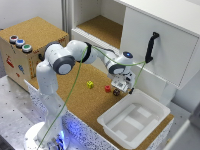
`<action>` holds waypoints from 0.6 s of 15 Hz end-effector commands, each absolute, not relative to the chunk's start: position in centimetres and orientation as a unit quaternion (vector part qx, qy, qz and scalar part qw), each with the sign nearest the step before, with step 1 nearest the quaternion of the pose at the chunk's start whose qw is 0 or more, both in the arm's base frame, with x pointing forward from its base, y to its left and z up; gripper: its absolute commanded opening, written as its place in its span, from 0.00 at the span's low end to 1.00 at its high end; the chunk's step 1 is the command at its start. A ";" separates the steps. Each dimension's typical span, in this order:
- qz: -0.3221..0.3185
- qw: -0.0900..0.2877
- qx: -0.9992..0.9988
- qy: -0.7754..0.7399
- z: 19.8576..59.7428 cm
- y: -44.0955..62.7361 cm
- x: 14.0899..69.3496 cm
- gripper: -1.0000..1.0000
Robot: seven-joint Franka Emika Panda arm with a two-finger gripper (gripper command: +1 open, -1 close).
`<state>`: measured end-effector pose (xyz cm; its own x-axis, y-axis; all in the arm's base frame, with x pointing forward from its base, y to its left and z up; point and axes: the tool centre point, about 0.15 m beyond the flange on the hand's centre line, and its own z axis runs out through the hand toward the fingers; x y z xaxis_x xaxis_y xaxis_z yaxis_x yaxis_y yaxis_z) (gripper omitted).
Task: Put the grasped purple block on top of the yellow block
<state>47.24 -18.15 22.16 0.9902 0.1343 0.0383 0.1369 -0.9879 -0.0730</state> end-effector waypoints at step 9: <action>-0.030 -0.035 -0.999 -0.001 20.6 -15.0 47.6 0.00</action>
